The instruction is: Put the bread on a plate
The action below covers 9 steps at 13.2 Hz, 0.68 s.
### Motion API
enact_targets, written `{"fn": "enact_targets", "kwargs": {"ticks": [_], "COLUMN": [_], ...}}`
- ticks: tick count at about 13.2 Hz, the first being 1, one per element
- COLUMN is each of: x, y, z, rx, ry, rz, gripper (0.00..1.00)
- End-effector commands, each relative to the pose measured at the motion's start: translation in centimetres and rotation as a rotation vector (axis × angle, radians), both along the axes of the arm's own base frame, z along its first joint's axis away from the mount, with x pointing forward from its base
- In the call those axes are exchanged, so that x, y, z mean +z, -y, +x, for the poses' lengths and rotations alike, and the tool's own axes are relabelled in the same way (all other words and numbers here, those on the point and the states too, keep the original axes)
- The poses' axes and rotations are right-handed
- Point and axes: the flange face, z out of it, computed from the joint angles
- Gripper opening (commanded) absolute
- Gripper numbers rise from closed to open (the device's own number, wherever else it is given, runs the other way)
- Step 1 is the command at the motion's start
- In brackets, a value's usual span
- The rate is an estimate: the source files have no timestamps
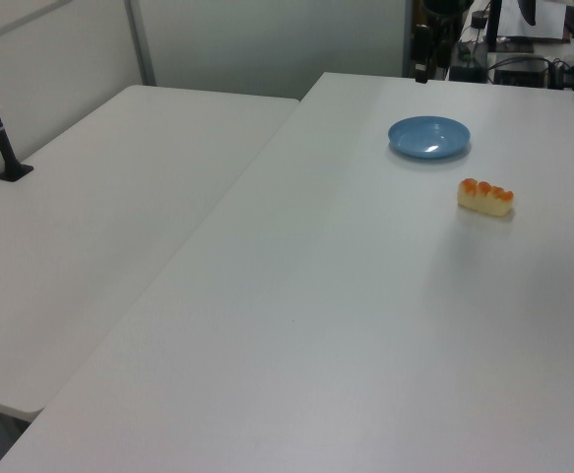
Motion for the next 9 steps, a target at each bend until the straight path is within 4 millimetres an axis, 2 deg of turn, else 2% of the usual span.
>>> {"fn": "enact_targets", "kwargs": {"ticks": [1,3,6,9], "x": [0.8,2.3,3.5,2.5], "y": [0.7,1.7,3.8,3.2], "z": [-1.1,-2.1,-4.1,-4.2], "rx": [-0.001,-0.016,-0.040,-0.021], "ry": [-0.030,-0.008,-0.033,-0.050], "rz": [0.022,0.022,0.062,0.070], "gripper": [1.00,1.00,1.00,1.00]}}
